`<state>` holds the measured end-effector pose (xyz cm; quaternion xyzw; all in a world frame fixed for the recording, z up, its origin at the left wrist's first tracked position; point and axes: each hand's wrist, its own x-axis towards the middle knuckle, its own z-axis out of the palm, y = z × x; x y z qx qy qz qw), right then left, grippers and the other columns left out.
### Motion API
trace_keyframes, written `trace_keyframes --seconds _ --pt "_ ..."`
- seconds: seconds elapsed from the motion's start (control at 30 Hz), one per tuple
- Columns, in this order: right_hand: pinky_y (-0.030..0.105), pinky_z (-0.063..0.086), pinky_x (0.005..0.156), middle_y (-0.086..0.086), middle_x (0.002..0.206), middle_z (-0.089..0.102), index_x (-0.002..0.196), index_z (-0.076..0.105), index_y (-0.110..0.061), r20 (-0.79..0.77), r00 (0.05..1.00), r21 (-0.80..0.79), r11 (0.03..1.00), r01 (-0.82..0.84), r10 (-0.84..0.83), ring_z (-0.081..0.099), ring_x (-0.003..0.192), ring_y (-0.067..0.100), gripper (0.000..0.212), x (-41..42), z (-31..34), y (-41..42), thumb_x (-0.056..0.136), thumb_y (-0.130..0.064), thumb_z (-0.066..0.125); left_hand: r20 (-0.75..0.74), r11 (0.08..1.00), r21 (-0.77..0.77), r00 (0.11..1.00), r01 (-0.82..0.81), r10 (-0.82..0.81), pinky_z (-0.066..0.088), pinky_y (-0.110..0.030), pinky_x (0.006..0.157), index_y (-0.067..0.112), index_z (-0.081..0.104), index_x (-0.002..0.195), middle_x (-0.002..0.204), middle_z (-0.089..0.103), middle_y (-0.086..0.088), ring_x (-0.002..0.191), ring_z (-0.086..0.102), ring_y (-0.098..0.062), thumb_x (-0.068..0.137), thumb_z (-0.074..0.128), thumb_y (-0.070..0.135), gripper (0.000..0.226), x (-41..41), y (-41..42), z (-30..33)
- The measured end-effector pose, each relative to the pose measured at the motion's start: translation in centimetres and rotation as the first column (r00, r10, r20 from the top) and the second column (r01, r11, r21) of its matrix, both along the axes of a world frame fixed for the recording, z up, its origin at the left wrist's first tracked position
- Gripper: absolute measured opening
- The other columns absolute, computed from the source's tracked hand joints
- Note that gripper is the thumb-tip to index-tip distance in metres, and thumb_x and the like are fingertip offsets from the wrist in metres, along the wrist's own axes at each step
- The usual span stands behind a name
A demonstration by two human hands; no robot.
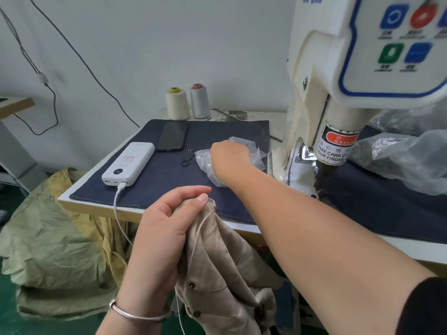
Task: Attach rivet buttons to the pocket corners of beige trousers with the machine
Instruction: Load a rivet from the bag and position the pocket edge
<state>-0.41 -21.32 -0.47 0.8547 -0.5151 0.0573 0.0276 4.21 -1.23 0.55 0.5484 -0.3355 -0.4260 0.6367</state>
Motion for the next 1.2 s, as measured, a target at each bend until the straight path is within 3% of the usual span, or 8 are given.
trace_keyframes --seconds 0.2,0.33,0.47,0.63,0.73,0.97,1.07,1.2 --pt "0.030 0.035 0.052 0.004 0.095 0.064 0.101 0.062 -0.012 0.016 0.999 -0.048 0.998 -0.043 0.043 0.051 0.072 0.024 0.023 -0.46 0.32 0.17 0.082 -0.002 0.055 0.003 1.000 0.004 1.000 -0.002 0.002 0.055 -0.021 0.060 0.020 0.080 0.091 0.075 0.072 -0.004 0.066 0.064 -0.013 0.089 0.067 0.012 0.015 -0.13 -0.06 -0.03" --pt "0.031 0.040 0.059 0.005 0.102 0.066 0.105 0.063 -0.011 -0.001 0.999 -0.037 0.998 -0.046 0.046 0.064 0.089 0.026 0.023 -0.65 0.41 0.32 0.086 -0.003 0.053 0.003 1.000 0.001 1.000 0.002 -0.002 0.056 -0.020 0.059 0.019 0.080 0.091 0.075 0.072 -0.004 0.066 0.065 -0.012 0.089 0.067 0.012 0.015 -0.17 0.00 -0.05" --pt "0.030 0.037 0.055 0.005 0.101 0.065 0.104 0.064 -0.010 0.012 1.000 0.006 1.000 0.005 -0.005 0.053 0.077 0.023 0.023 -0.68 0.60 0.55 0.086 0.000 0.052 0.005 1.000 0.000 1.000 0.003 -0.003 0.056 -0.020 0.059 0.019 0.080 0.091 0.074 0.073 -0.004 0.065 0.065 -0.012 0.089 0.067 0.012 0.015 -0.15 -0.03 -0.08" --pt "0.031 0.041 0.064 0.006 0.111 0.065 0.111 0.064 -0.010 0.004 1.000 0.042 0.999 0.030 -0.030 0.064 0.100 0.025 0.028 -0.51 0.77 0.52 0.087 0.002 0.052 0.001 1.000 -0.003 1.000 0.003 -0.003 0.055 -0.019 0.058 0.019 0.080 0.091 0.074 0.073 -0.004 0.064 0.065 -0.011 0.089 0.067 0.011 0.015 -0.09 -0.08 -0.11" --pt "0.030 0.041 0.063 0.005 0.110 0.064 0.111 0.063 -0.010 0.005 1.000 0.035 0.999 0.023 -0.023 0.064 0.099 0.025 0.028 -0.53 0.87 0.59 0.087 0.001 0.053 0.004 1.000 -0.005 1.000 0.005 -0.005 0.055 -0.019 0.058 0.019 0.080 0.091 0.074 0.072 -0.004 0.065 0.065 -0.011 0.089 0.067 0.012 0.015 -0.04 -0.10 -0.19" --pt "0.029 0.035 0.051 0.001 0.075 0.044 0.100 0.061 -0.013 0.016 1.000 -0.036 0.999 -0.004 0.004 0.047 0.073 0.022 0.022 -0.87 0.65 0.73 0.082 0.000 0.058 0.006 1.000 -0.008 1.000 0.011 -0.011 0.054 -0.019 0.058 0.020 0.080 0.091 0.072 0.071 -0.001 0.064 0.064 -0.010 0.089 0.067 0.013 0.015 -0.09 -0.18 -0.27" --pt "0.026 0.026 0.043 0.000 0.066 0.038 0.086 0.050 -0.018 0.002 1.000 -0.058 0.998 -0.029 0.029 0.047 0.070 0.022 0.019 -0.86 0.45 0.61 0.081 -0.001 0.059 0.003 1.000 -0.005 1.000 0.011 -0.011 0.054 -0.019 0.057 0.020 0.080 0.091 0.073 0.072 -0.002 0.064 0.064 -0.010 0.089 0.067 0.012 0.015 -0.16 -0.17 -0.25" --pt "0.027 0.029 0.045 -0.001 0.060 0.037 0.066 0.039 -0.015 0.041 0.999 -0.049 0.999 -0.017 0.019 0.047 0.064 0.021 0.027 -0.88 0.27 0.44 0.082 -0.002 0.056 0.009 1.000 0.004 1.000 0.011 -0.011 0.055 -0.020 0.059 0.021 0.080 0.092 0.076 0.073 -0.004 0.066 0.064 -0.012 0.089 0.067 0.013 0.015 -0.13 -0.07 -0.35"
